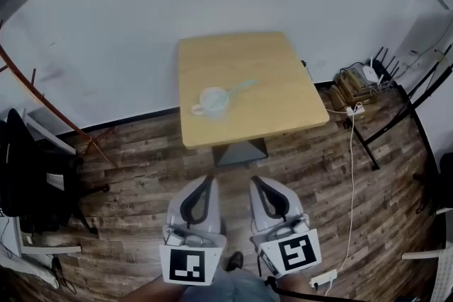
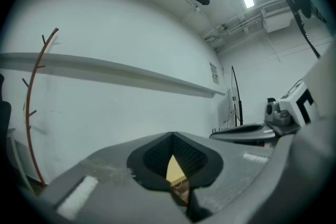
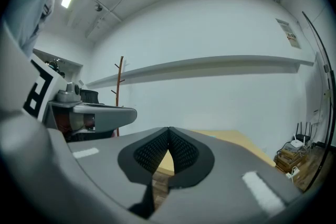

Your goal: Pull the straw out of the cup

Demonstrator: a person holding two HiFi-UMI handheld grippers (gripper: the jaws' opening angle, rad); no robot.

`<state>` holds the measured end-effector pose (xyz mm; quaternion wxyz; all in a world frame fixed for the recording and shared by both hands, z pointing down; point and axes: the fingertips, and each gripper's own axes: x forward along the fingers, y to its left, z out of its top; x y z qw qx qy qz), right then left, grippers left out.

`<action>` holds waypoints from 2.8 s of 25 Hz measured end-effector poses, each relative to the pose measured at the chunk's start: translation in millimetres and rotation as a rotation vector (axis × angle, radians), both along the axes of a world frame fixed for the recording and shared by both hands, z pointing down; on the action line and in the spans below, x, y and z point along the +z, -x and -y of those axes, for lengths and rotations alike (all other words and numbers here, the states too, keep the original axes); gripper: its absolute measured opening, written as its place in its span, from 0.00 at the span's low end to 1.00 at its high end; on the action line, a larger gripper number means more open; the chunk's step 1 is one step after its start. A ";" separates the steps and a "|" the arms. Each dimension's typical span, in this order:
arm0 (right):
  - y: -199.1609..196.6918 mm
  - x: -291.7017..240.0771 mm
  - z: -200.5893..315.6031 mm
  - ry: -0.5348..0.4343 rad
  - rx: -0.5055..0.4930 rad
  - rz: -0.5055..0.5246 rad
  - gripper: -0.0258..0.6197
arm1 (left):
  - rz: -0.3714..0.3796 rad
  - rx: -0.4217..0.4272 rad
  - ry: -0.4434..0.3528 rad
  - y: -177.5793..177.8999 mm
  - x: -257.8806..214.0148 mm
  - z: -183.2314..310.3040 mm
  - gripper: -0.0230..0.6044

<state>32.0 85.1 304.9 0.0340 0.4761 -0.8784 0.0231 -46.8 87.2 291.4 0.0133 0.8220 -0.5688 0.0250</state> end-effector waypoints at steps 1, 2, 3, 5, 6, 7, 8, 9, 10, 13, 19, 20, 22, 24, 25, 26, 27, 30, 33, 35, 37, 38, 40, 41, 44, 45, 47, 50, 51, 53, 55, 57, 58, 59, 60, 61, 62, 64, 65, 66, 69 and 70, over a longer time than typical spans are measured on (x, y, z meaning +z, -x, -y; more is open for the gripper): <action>2.0 -3.4 11.1 -0.005 0.004 -0.003 0.05 | -0.007 0.002 -0.005 2.7 -2.8 10.5 0.07; 4.4 -6.6 21.9 -0.010 0.008 -0.005 0.05 | -0.014 0.004 -0.012 5.7 -6.0 20.5 0.07; 7.3 -9.4 32.1 -0.014 0.013 -0.006 0.05 | -0.021 0.006 -0.018 9.1 -9.3 29.9 0.07; 14.8 -13.8 49.8 -0.022 0.020 -0.013 0.05 | -0.034 0.016 -0.031 16.2 -15.1 46.6 0.07; 18.9 -15.8 57.4 -0.025 0.021 -0.018 0.05 | -0.041 0.021 -0.039 19.3 -18.0 54.4 0.07; 22.8 -18.0 64.3 -0.029 0.020 -0.024 0.05 | -0.048 0.025 -0.047 21.7 -20.6 61.9 0.07; 26.2 -20.5 70.4 -0.033 0.017 -0.031 0.05 | -0.055 0.028 -0.055 23.5 -22.9 69.1 0.07; 28.9 -23.2 75.7 -0.040 0.013 -0.036 0.05 | -0.059 0.031 -0.062 24.8 -24.8 75.5 0.07; 30.8 -25.7 80.1 -0.046 0.012 -0.039 0.05 | -0.059 0.034 -0.070 25.6 -26.4 80.9 0.07; 33.1 -31.9 89.6 -0.054 0.019 -0.039 0.05 | -0.066 0.047 -0.080 25.6 -29.5 91.3 0.07; 35.4 -35.5 105.4 -0.058 0.029 -0.049 0.05 | -0.068 0.057 -0.065 29.0 -26.2 107.8 0.07; 35.8 -34.6 107.0 -0.048 0.031 -0.050 0.05 | -0.068 0.058 -0.060 29.3 -24.6 110.2 0.07; 33.4 -32.9 110.9 -0.035 0.037 -0.049 0.05 | -0.066 0.062 -0.054 27.1 -21.6 115.4 0.07; 27.6 -31.2 116.8 -0.042 0.041 -0.050 0.05 | -0.069 0.063 -0.050 22.7 -18.4 121.1 0.07; 24.7 -29.6 120.2 -0.046 0.042 -0.050 0.05 | -0.073 0.061 -0.040 21.0 -15.2 124.0 0.07; 22.3 -27.0 123.6 -0.044 0.042 -0.049 0.05 | -0.072 0.058 -0.030 19.5 -11.6 127.2 0.07; 20.3 -23.8 127.4 -0.036 0.041 -0.047 0.05 | -0.068 0.055 -0.020 18.2 -7.9 130.9 0.07; 14.9 -13.9 143.9 0.004 0.025 -0.037 0.05 | -0.052 0.038 0.004 12.8 1.1 147.3 0.07; 8.3 -9.7 166.8 0.002 0.000 -0.025 0.05 | -0.037 0.014 0.030 5.6 8.8 167.1 0.07; 4.7 -8.3 183.2 -0.007 -0.023 -0.021 0.05 | -0.024 -0.006 0.042 2.7 12.7 181.4 0.07; 1.8 -6.5 200.4 -0.003 -0.058 -0.018 0.05 | -0.008 -0.035 0.053 1.4 15.3 197.6 0.07; 0.3 -6.2 209.5 -0.001 -0.079 -0.017 0.05 | 0.000 -0.054 0.057 1.2 15.8 206.4 0.07; -2.1 -6.0 227.5 0.011 -0.126 -0.008 0.05 | 0.012 -0.094 0.059 1.3 14.4 224.4 0.07; -3.2 -6.3 236.5 0.018 -0.148 -0.002 0.05 | 0.019 -0.115 0.057 1.1 13.2 232.8 0.07; -5.8 -9.2 261.3 0.021 -0.214 0.014 0.05 | 0.037 -0.172 0.050 -1.0 9.4 253.2 0.07; -5.7 -11.6 268.8 0.016 -0.237 0.017 0.05 | 0.041 -0.191 0.049 -1.6 8.1 258.3 0.07; -4.9 -18.7 283.5 -0.004 -0.283 0.024 0.05 | 0.046 -0.231 0.046 -1.8 4.4 266.8 0.07; -2.6 -29.1 300.4 -0.037 -0.358 0.024 0.05 | 0.048 -0.304 0.024 1.6 -5.1 277.4 0.07; -1.6 -32.1 304.3 -0.047 -0.385 0.023 0.05 | 0.050 -0.328 0.011 3.1 -9.5 280.7 0.07; 1.3 -37.2 310.1 -0.065 -0.438 0.020 0.05 | 0.053 -0.370 -0.020 5.4 -18.8 285.5 0.07; 5.9 -40.6 314.2 -0.080 -0.483 0.014 0.05 | 0.053 -0.405 -0.043 7.3 -24.8 286.9 0.07; 12.2 -45.3 315.8 -0.099 -0.522 0.013 0.05 | 0.053 -0.434 -0.042 10.0 -26.5 285.4 0.07; 15.5 -47.3 315.8 -0.108 -0.539 0.013 0.05 | 0.054 -0.446 -0.039 11.9 -26.8 284.8 0.07; 18.6 -48.4 316.2 -0.112 -0.555 0.013 0.05 | 0.054 -0.458 -0.037 13.9 -27.2 284.9 0.07; 21.4 -48.1 317.2 -0.112 -0.567 0.012 0.05 | 0.053 -0.469 -0.035 16.0 -27.6 285.4 0.07; 23.8 -46.7 319.0 -0.108 -0.577 0.009 0.05 | 0.055 -0.476 -0.034 17.9 -27.8 286.3 0.07; 25.9 -44.8 321.3 -0.102 -0.584 0.003 0.05 | 0.058 -0.482 -0.031 19.9 -27.6 287.1 0.07; 29.7 -41.3 326.9 -0.093 -0.597 -0.008 0.05 | 0.059 -0.489 -0.023 23.5 -26.3 289.4 0.07; 31.7 -39.5 329.9 -0.088 -0.604 -0.012 0.05 | 0.058 -0.490 -0.018 25.1 -25.1 291.2 0.07; 33.8 -36.9 332.9 -0.081 -0.612 -0.019 0.05 | 0.058 -0.489 -0.013 26.7 -23.2 293.5 0.07; 42.8 -21.3 341.2 -0.051 -0.649 -0.057 0.10 | 0.051 -0.485 0.007 33.8 -11.7 303.1 0.07; 45.6 -14.5 342.5 -0.042 -0.666 -0.072 0.12 | 0.040 -0.487 0.019 36.1 -5.7 306.3 0.07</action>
